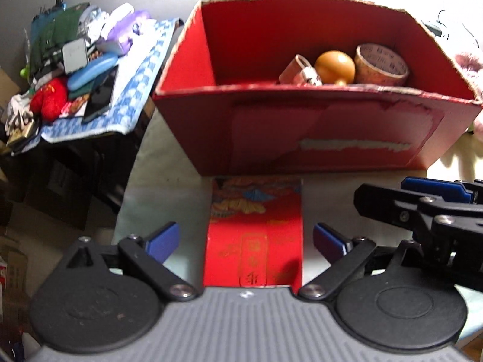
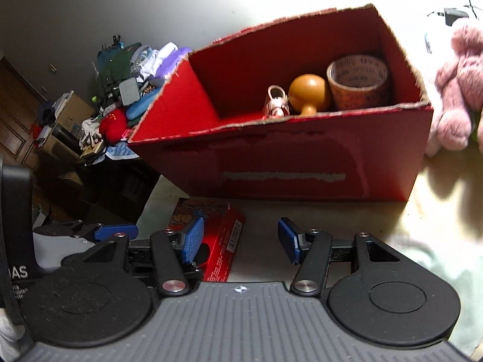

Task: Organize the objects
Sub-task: 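Move the right gripper to the red printed gift box and grasp it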

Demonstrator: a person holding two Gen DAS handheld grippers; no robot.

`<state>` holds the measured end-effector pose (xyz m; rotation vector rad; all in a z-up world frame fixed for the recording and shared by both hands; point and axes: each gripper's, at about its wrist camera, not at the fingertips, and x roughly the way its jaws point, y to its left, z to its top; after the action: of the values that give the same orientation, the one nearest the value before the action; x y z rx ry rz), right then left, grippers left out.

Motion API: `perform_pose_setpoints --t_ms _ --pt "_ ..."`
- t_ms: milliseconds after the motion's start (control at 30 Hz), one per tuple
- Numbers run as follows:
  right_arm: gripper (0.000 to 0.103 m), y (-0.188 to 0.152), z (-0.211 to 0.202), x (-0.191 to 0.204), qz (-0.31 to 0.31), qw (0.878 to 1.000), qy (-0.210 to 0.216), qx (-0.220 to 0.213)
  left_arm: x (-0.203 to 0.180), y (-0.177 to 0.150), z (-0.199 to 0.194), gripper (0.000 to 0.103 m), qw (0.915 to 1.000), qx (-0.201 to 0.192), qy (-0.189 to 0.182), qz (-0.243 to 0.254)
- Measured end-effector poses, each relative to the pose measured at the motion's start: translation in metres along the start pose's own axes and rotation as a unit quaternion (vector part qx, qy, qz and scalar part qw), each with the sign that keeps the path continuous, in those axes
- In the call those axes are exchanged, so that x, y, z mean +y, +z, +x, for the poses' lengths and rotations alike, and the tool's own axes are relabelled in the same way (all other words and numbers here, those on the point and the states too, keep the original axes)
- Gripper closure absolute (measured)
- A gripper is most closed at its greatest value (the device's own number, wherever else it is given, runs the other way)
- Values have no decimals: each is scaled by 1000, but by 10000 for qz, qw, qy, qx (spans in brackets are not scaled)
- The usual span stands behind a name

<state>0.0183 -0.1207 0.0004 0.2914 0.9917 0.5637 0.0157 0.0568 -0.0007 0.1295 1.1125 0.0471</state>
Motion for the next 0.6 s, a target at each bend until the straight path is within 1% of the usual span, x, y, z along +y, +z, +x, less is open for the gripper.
perform_pose_setpoints --t_ms 167,400,600 --pt "45 1 12 -2 177 9995 41 245 2 -7 10 7 9999 136 -43 49" --pt "45 4 30 -2 352 9974 225 587 9 -17 21 7 9991 314 -273 79" --pt "45 6 51 2 459 9931 378 1010 8 -23 36 7 9977 531 -410 123"
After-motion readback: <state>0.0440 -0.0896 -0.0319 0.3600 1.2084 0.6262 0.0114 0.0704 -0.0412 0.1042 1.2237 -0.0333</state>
